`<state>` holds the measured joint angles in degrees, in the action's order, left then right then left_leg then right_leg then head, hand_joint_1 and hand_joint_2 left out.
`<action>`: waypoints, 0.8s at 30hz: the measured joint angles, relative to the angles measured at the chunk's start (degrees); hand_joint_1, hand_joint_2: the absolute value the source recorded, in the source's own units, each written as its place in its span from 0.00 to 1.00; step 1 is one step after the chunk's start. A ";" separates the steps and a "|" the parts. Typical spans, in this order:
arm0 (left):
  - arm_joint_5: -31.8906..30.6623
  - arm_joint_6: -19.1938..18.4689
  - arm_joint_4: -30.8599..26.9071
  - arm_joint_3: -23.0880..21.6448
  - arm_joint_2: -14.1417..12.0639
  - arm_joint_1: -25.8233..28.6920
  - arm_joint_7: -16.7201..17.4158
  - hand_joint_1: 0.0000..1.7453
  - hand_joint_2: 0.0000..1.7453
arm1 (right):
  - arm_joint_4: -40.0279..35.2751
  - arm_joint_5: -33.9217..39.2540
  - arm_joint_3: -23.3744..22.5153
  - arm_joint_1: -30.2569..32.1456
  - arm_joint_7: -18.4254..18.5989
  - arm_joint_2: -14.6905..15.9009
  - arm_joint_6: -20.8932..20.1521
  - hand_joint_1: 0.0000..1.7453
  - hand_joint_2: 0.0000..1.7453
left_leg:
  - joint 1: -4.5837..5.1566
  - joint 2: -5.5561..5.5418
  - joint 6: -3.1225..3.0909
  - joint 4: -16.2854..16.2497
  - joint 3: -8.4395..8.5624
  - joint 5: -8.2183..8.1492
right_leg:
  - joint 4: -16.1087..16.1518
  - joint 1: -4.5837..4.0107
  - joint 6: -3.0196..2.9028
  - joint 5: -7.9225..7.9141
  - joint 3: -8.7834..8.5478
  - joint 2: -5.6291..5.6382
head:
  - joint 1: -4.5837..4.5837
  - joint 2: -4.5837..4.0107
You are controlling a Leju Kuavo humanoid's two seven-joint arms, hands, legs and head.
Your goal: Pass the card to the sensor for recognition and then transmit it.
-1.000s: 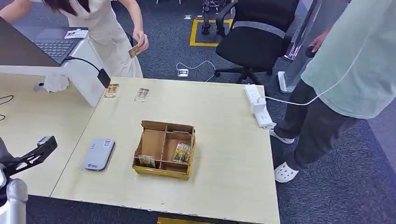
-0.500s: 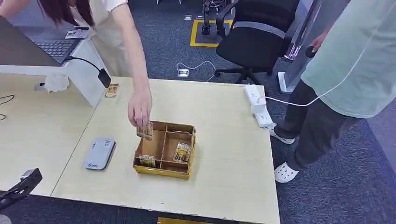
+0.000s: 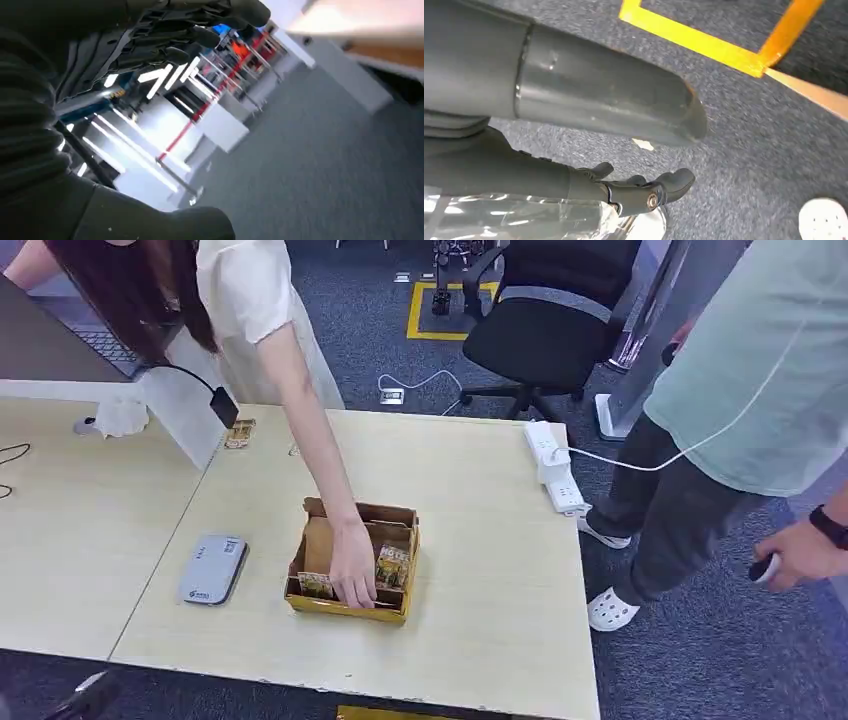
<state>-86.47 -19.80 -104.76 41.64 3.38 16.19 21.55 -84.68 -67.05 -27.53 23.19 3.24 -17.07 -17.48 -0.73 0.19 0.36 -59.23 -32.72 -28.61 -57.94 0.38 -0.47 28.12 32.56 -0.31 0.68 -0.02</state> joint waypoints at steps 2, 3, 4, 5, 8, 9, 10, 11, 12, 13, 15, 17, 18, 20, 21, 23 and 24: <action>0.00 0.20 0.13 0.00 3.00 0.55 0.00 0.00 1.00 | 0.44 -1.52 -1.75 -0.97 -1.12 0.00 -1.12 0.00 0.00 | 0.04 0.00 -0.06 -0.01 0.01 -0.04 | 0.01 0.01 0.01 0.00 -0.01 -0.01 | 0.02 0.00; 0.00 0.20 0.18 0.02 3.94 0.72 0.00 0.00 1.00 | 0.50 -1.71 -2.21 -1.22 -1.27 0.00 -1.19 0.00 0.00 | 0.03 0.00 -0.08 -0.01 0.01 -0.05 | 0.01 0.01 0.01 0.00 -0.01 -0.01 | 0.00 0.00; 0.00 0.20 0.18 0.04 4.67 0.83 0.00 0.00 1.00 | 0.59 -1.93 -2.72 -1.46 -1.40 0.00 -1.21 0.00 0.00 | 0.02 0.00 -0.10 -0.01 0.00 -0.06 | 0.02 0.01 0.02 -0.01 -0.02 -0.03 | 0.00 0.00; 0.00 0.22 0.20 0.09 5.38 0.89 0.00 0.00 1.00 | 0.68 -2.00 -3.06 -1.57 -1.47 0.00 -1.32 0.00 0.00 | 0.04 -0.02 -0.10 -0.01 0.00 -0.06 | 0.02 0.01 0.02 -0.01 -0.02 -0.05 | 0.00 0.00; 0.00 -0.02 0.20 0.15 6.72 1.00 0.00 0.00 1.00 | 1.18 -2.54 -4.09 -2.26 -1.97 0.00 -1.47 0.00 0.00 | 0.01 -0.01 -0.09 -0.01 0.01 -0.06 | 0.01 0.02 0.02 -0.01 -0.02 -0.04 | 0.00 0.00; 0.00 -0.02 0.20 0.15 6.98 1.00 0.00 0.00 1.00 | 1.27 -2.59 -4.44 -2.40 -2.08 0.00 -1.47 0.00 0.00 | 0.01 -0.01 -0.09 -0.01 0.01 -0.06 | 0.01 0.02 0.02 -0.01 -0.03 -0.04 | 0.02 0.00; 0.00 -0.04 0.20 0.18 7.26 1.00 0.00 0.00 1.00 | 1.40 -2.63 -4.64 -2.50 -2.19 0.00 -1.56 0.00 0.00 | 0.01 -0.02 -0.09 -0.01 0.02 -0.06 | 0.01 0.02 0.02 -0.01 -0.03 -0.04 | 0.00 0.00; 0.00 -0.04 0.20 0.20 7.39 1.00 0.00 0.00 1.00 | 1.49 -2.65 -4.73 -2.56 -2.28 0.00 -1.63 0.00 0.00 | 0.01 -0.01 -0.09 -0.01 0.02 -0.06 | 0.00 0.02 0.02 -0.01 -0.02 -0.04 | 0.02 0.00; 0.00 -0.30 0.20 0.20 7.61 0.99 -0.28 0.00 1.00 | 1.58 -2.67 -4.84 -2.65 -2.28 0.00 -1.67 0.00 0.00 | 0.00 -0.01 -0.09 -0.01 0.04 -0.06 | 0.00 0.01 0.02 -0.01 -0.02 -0.03 | 0.00 0.00; 0.00 -1.91 0.44 0.20 7.77 0.92 -2.57 0.00 1.00 | 1.73 -2.81 -5.06 -2.80 -2.28 0.00 -1.82 0.00 0.00 | 0.01 -0.01 -0.09 -0.01 0.05 -0.06 | 0.00 0.02 0.02 -0.01 -0.02 -0.03 | 0.02 0.00; 0.00 -3.30 3.02 0.29 8.32 0.72 -7.59 0.00 1.00 | 2.03 -3.22 -5.45 -3.05 -2.21 0.00 -2.28 0.00 0.00 | 0.01 -0.01 -0.09 -0.01 0.05 -0.06 | 0.00 0.02 0.01 0.00 -0.02 -0.03 | 0.04 0.00; 0.00 -3.61 6.22 0.90 10.13 0.02 -11.05 0.00 1.00 | 2.36 -3.29 -5.69 -3.19 -1.71 0.00 -2.43 0.00 0.00 | 0.02 -0.01 -0.09 -0.01 0.05 -0.06 | 0.00 0.02 0.02 -0.01 -0.03 -0.03 | 0.04 0.00; 0.06 -4.07 8.21 1.49 11.60 -0.44 -12.75 0.00 1.00 | 2.56 -3.11 -5.84 -3.26 -1.18 0.00 -2.59 0.00 0.00 | 0.04 -0.01 -0.09 -0.01 0.06 -0.06 | 0.00 0.02 0.02 -0.01 -0.03 -0.03 | 0.00 0.00; 1.43 -5.95 11.92 1.42 13.75 -0.73 -14.56 0.00 1.00 | 3.06 -2.39 -6.19 -3.57 0.10 0.00 -3.11 0.00 1.00 | 0.07 0.01 -0.10 -0.01 0.08 -0.06 | 0.01 0.03 0.03 -0.02 -0.03 0.00 | 0.02 0.00; 3.60 -7.20 13.56 1.11 14.42 -0.72 -14.45 0.00 1.00 | 3.26 -2.46 -6.30 -3.76 0.32 0.00 -3.29 0.00 1.00 | 0.08 0.03 -0.13 -0.02 0.08 -0.08 | 0.03 0.04 0.04 -0.03 -0.03 0.02 | 0.02 0.00; 12.10 -9.55 17.21 0.66 15.31 -0.96 -13.90 0.00 1.00 | 3.98 -2.12 -6.74 -4.17 0.28 0.00 -4.75 0.00 1.00 | 0.09 0.03 -0.14 -0.04 0.10 -0.09 | 0.05 0.06 0.07 -0.04 -0.03 0.03 | 0.02 0.00; 15.16 -9.86 19.38 0.22 15.42 -1.07 -13.95 0.00 1.00 | 4.73 -1.05 -6.74 -4.46 0.28 0.00 -5.65 0.00 1.00 | 0.09 0.02 -0.14 -0.03 0.10 -0.09 | 0.05 0.06 0.07 -0.04 -0.03 0.02 | 0.02 0.00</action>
<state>-71.31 -29.66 -85.39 41.86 18.80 15.12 7.61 -79.95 -68.10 -34.27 18.73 3.52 -17.07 -23.13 -0.64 0.22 0.22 -59.27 -32.62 -28.69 -57.89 0.44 -0.40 28.08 32.53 -0.29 0.70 -0.02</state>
